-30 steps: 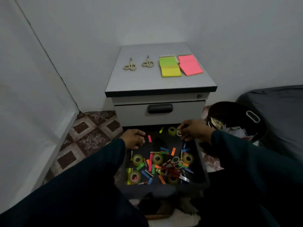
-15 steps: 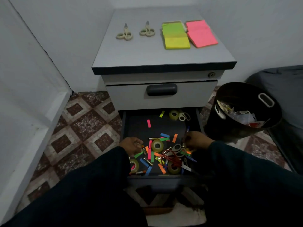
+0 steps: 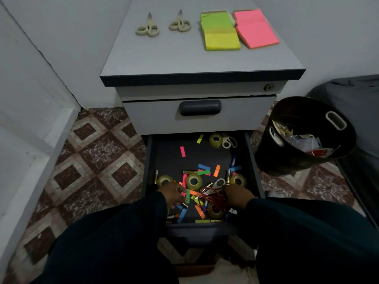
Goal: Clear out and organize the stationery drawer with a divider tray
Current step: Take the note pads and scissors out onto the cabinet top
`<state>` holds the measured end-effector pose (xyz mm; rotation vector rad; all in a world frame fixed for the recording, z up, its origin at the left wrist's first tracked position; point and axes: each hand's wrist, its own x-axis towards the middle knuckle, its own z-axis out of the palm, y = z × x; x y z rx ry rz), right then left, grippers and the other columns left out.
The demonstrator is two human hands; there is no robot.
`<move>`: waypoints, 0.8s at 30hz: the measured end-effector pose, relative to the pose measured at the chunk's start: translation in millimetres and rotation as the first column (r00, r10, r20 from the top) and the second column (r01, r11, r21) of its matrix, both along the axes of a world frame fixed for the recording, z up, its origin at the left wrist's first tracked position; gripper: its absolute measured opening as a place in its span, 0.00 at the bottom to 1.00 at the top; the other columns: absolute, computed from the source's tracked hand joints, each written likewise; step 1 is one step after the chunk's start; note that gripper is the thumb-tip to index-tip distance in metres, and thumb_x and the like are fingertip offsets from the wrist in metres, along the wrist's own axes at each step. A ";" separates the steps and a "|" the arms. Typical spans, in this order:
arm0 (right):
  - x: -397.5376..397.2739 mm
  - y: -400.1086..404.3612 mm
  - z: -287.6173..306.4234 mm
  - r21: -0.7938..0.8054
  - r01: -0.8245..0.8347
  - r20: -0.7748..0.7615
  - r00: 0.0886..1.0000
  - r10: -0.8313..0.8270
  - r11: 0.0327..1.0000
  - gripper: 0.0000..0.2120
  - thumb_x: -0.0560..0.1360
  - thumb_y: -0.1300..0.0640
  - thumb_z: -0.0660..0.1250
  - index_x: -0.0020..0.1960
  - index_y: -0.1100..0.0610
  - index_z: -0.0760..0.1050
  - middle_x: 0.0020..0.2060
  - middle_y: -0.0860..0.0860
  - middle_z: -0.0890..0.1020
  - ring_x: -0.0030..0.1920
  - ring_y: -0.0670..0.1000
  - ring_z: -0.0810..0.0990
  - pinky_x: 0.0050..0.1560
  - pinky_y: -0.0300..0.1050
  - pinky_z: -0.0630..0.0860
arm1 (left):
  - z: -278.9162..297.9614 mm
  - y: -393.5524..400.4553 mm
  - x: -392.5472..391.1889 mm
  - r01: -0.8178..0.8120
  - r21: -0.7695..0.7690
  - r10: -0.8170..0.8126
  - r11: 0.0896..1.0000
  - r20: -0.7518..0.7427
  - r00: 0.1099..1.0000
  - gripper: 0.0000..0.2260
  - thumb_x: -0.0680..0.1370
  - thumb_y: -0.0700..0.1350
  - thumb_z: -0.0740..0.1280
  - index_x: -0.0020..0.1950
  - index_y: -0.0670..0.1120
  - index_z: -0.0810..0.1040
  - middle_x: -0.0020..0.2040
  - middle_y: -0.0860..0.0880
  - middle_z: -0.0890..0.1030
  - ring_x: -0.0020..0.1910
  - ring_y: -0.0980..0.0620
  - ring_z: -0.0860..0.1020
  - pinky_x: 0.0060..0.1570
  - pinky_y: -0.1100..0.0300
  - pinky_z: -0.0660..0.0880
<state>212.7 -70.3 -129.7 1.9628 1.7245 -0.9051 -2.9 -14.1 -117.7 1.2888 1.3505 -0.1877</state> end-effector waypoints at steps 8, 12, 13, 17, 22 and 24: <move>-8.6 -8.2 0.6 0.043 -0.046 0.044 0.998 0.044 0.998 0.29 0.78 0.55 0.61 0.75 0.58 0.54 0.66 0.57 0.71 0.64 0.56 0.73 0.58 0.49 0.73 | -3.9 -2.0 2.7 0.008 -0.083 -0.008 0.996 -0.005 1.000 0.14 0.76 0.40 0.68 0.61 0.46 0.72 0.52 0.45 0.77 0.42 0.54 0.75 0.39 0.64 0.72; -15.6 -1.5 5.0 0.053 0.027 -0.074 0.997 -0.023 0.998 0.20 0.77 0.54 0.64 0.66 0.58 0.69 0.60 0.57 0.77 0.60 0.54 0.76 0.57 0.46 0.74 | -3.9 -1.2 4.3 -0.065 -0.178 0.068 0.982 0.014 0.998 0.13 0.76 0.38 0.68 0.58 0.46 0.71 0.43 0.47 0.74 0.36 0.55 0.72 0.34 0.65 0.70; -18.0 0.7 6.9 0.055 0.056 -0.126 0.991 -0.048 0.997 0.17 0.76 0.55 0.65 0.63 0.59 0.73 0.59 0.56 0.78 0.59 0.54 0.77 0.55 0.44 0.74 | -3.8 -1.3 4.7 -0.071 -0.186 0.076 0.980 0.019 0.997 0.13 0.76 0.38 0.69 0.58 0.46 0.71 0.42 0.47 0.75 0.37 0.55 0.73 0.35 0.65 0.71; -28.4 4.0 12.8 0.034 0.188 -0.340 0.926 -0.166 0.982 0.11 0.75 0.63 0.66 0.57 0.62 0.79 0.48 0.56 0.82 0.45 0.49 0.81 0.40 0.34 0.74 | 0.2 -2.6 6.0 -0.136 -0.222 0.155 0.966 0.071 0.985 0.14 0.77 0.42 0.68 0.60 0.44 0.72 0.54 0.45 0.79 0.52 0.50 0.78 0.48 0.59 0.76; -40.7 8.9 16.0 -0.044 0.350 -0.510 0.797 -0.322 0.936 0.07 0.76 0.68 0.62 0.46 0.61 0.78 0.36 0.52 0.79 0.30 0.43 0.75 0.30 0.30 0.71 | 1.1 -0.4 3.8 -0.303 -0.287 0.363 0.909 0.186 0.913 0.07 0.77 0.42 0.67 0.54 0.44 0.75 0.49 0.47 0.80 0.46 0.52 0.79 0.45 0.60 0.77; -41.3 9.8 19.2 -0.090 0.427 -0.565 0.722 -0.399 0.900 0.07 0.75 0.69 0.62 0.47 0.61 0.76 0.32 0.52 0.78 0.27 0.42 0.76 0.27 0.31 0.72 | 0.3 0.8 2.3 -0.358 -0.296 0.426 0.885 0.208 0.881 0.01 0.77 0.41 0.67 0.47 0.46 0.75 0.45 0.47 0.81 0.46 0.52 0.79 0.46 0.59 0.76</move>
